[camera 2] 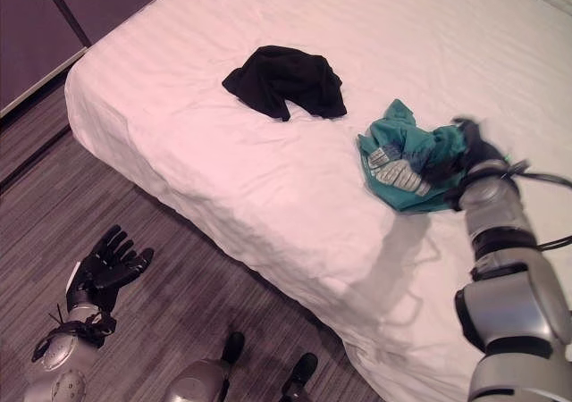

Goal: Pick up bed clothes into laundry basket.

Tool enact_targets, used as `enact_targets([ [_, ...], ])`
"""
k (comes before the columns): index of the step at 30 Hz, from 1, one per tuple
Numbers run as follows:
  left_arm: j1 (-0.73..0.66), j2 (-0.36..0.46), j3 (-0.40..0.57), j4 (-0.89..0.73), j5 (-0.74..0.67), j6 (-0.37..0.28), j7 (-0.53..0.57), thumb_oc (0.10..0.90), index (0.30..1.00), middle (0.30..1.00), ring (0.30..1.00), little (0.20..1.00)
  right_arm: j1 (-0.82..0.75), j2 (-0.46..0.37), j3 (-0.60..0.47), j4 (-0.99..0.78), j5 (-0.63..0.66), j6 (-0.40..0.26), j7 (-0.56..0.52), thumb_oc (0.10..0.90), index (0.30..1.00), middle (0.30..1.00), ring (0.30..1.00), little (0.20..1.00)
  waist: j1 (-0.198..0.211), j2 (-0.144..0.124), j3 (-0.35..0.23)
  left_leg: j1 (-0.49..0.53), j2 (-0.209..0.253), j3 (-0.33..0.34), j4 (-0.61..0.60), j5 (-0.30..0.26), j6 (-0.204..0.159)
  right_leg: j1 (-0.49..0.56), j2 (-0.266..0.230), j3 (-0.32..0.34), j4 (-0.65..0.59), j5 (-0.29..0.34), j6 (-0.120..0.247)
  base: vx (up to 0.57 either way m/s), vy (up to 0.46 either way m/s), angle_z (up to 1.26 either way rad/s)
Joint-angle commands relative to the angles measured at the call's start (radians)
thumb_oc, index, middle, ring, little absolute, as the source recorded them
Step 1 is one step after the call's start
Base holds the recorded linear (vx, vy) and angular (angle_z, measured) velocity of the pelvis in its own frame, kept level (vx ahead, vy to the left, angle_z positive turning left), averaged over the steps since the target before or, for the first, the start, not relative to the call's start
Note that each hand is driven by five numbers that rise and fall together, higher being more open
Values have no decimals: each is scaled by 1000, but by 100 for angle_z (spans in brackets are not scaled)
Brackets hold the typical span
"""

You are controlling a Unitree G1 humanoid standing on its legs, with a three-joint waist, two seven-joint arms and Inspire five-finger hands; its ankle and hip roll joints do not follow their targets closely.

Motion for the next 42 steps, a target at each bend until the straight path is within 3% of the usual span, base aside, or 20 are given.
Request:
enact_targets([
  [1, -63, 37, -18, -158, -1, -99, -3, 800, 900, 900, 900, 900, -12, -30, -6, 5, 7, -42, -35, 800, 900, 900, 900, 900, 22, 0, 28, -65, 3, -32, -145, 139, -50, 170, -45, -61, 5, -98, 127, 1, 6, 8],
  [7, -58, 16, 6, -155, 13, -104, -8, 800, 900, 900, 900, 900, 278, 88, -100, -19, -9, -53, 5, 800, 900, 900, 900, 900, 5, 3, 42, -56, 3, -38, -145, 134, -48, 180, -42, -63, 5, -107, 127, 21, 4, 5],
  [8, -48, 12, 25, -152, 8, -108, -6, 800, 900, 900, 900, 900, 355, 124, -150, -25, 15, -56, 13, 690, 735, 735, 735, 735, 0, 4, 41, -53, 2, -42, -145, 132, -47, 186, -44, -65, 5, -110, 126, 38, 2, 5],
  [10, -45, 10, 53, -141, 8, -112, -2, 800, 900, 900, 900, 900, 447, 155, -198, -24, 36, -65, 25, 400, 300, 300, 300, 300, -16, 3, 39, -49, 3, -39, -145, 128, -44, 187, -44, -62, 5, -114, 126, 36, 12, 6],
  [19, -24, -30, 164, -144, -10, -141, 36, 800, 900, 900, 900, 900, 731, 207, -384, -119, 69, -73, 19, 400, 300, 300, 300, 300, -84, -15, 29, -19, 10, -2, -145, 108, -40, 192, -49, -35, 5, -116, 126, 16, 3, 0],
  [28, -50, -32, 216, -164, 54, -156, 89, 800, 900, 900, 900, 900, 897, 309, -432, -157, 44, -63, 12, 400, 300, 300, 300, 300, -147, -1, 0, 24, 17, 33, -145, 92, -43, 217, -53, -14, 5, -123, 126, 10, -7, -14],
  [35, -136, 103, 276, -205, 195, -153, 142, 800, 900, 900, 900, 900, 977, 337, -426, -227, 21, -53, 43, 400, 300, 300, 300, 300, -206, 27, -37, 81, 29, 54, -145, 84, -50, 269, -49, -2, 22, -146, 112, -1, -37, 0],
  [38, -210, 227, 301, -172, 357, -126, 207, 800, 900, 900, 900, 900, 1009, 328, -409, -288, 6, -57, 69, 400, 300, 300, 300, 300, -231, 44, -46, 105, 45, 61, -145, 90, -59, 275, -40, 9, 74, -183, 98, -51, -89, 2],
  [42, -262, 319, 309, -110, 376, -100, 200, 800, 900, 900, 900, 900, 1059, 301, -378, -335, -48, -48, 111, 400, 300, 300, 300, 300, -261, 57, -49, 133, 70, 67, -145, 102, -75, 283, -20, 29, 112, -213, 76, -68, -145, 1],
])
